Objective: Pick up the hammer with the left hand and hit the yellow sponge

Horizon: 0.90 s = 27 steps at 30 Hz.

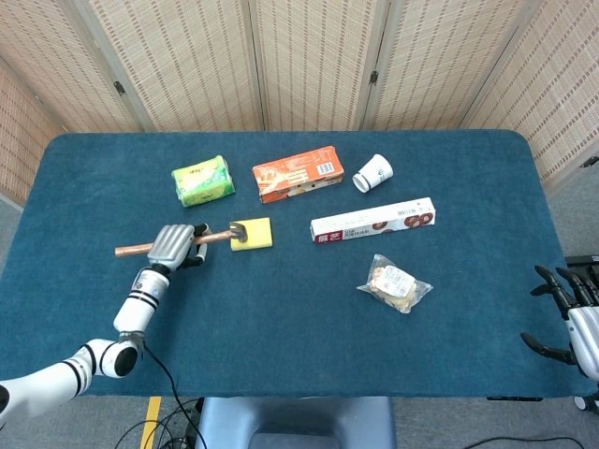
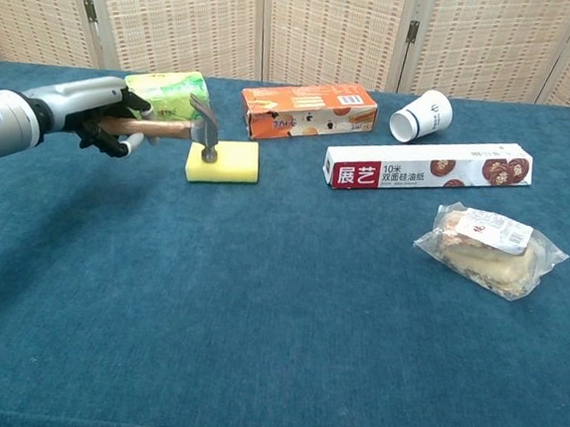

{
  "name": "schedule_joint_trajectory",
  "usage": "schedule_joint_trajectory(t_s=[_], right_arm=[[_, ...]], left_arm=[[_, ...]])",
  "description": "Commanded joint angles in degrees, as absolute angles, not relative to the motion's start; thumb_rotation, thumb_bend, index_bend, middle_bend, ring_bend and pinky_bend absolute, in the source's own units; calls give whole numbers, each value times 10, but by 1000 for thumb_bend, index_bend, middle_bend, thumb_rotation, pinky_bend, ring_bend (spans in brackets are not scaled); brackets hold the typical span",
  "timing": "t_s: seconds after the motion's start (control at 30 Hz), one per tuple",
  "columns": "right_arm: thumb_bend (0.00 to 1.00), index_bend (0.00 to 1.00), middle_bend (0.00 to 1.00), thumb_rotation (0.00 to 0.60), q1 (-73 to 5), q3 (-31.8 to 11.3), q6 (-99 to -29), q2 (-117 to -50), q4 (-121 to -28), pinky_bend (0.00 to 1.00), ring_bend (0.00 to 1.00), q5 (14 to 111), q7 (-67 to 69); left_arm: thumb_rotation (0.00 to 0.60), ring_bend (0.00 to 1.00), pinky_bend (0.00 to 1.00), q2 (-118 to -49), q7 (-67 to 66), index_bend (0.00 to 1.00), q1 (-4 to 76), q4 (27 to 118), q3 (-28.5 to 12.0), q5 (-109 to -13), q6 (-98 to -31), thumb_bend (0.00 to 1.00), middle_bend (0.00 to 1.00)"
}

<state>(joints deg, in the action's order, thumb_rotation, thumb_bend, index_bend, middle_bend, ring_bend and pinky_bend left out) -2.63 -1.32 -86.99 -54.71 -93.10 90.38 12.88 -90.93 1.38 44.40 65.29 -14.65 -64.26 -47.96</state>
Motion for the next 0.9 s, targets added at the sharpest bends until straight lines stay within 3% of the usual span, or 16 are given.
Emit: schedule_joint_trajectory(t_s=[0.03,0.3,0.67,0.9], right_arm=[[72,77,365,600,-27,-13,-870,-548,-930,121,103,905,130],[73,77,366,600,-31,-14,-862,-549,-927,121,103,903,130],[73,77,366,600,-21,-13,-866,-547,-930,121,103,892,127],[73,77,366,600,-18,-15,-874,-548,-928,121,103,894,129]], left_arm=[[600,725,898,-878,57,817,431,702,-165,-654,-504,768,899],[600,725,898,-876,57,817,435,706,-157,-660,-497,769,899],[600,725,898,-950,-1,817,464,596,-137,-624,-450,769,899],[600,725,899,-917,26,817,446,646,-140,-647,-478,768,899]])
